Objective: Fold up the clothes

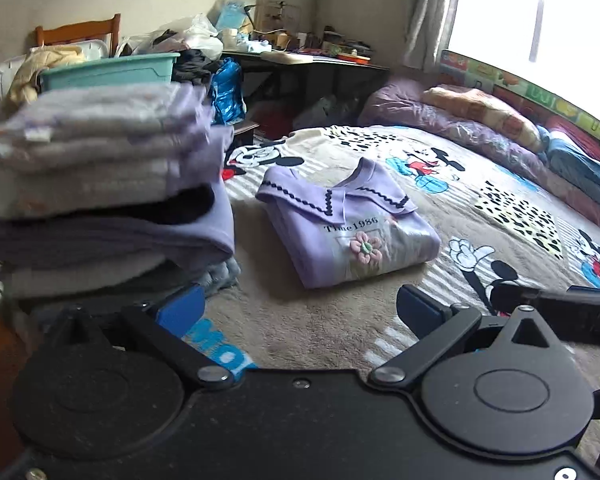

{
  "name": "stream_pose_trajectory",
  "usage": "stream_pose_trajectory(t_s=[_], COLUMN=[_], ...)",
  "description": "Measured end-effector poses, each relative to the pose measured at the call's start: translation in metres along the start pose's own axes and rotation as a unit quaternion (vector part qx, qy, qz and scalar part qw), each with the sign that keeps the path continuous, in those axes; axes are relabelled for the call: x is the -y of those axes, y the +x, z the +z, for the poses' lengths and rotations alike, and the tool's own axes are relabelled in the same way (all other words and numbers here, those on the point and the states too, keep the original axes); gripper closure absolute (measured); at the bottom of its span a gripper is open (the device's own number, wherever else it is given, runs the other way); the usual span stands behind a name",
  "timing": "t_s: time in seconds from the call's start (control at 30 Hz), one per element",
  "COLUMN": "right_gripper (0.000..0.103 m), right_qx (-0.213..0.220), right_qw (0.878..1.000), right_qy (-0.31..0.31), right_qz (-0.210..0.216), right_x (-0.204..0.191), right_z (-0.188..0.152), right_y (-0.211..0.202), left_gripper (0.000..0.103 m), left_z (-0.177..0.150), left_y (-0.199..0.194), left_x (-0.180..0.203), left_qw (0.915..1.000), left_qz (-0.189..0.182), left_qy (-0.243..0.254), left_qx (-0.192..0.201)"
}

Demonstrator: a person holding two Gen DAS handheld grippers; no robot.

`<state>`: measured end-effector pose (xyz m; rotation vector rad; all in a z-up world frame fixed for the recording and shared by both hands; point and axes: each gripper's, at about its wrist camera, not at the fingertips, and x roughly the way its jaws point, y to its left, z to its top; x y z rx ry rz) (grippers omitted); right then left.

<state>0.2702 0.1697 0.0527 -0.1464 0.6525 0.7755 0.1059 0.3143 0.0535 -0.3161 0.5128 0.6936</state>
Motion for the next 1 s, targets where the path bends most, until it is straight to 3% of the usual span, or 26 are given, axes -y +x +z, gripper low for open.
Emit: stream_pose_trajectory(t_s=[0.43, 1.0], right_gripper=[0.000, 0.000], right_qx=[-0.005, 0.019], right_qw=[1.000, 1.000], right_qy=[-0.003, 0.000], right_qz=[-0.030, -0.018], right_x=[-0.018, -0.035], right_z=[-0.004, -0.011], right_y=[-0.069, -0.127], left_gripper=[0.000, 0.000], left_z=[0.008, 0.010], left_y=[-0.072, -0.114], left_x=[0.007, 0.000], left_qw=[0.9983, 0.9979], left_qz=[0.019, 0.015], left_qy=[0.044, 0.051], left_qx=[0.032, 0.038])
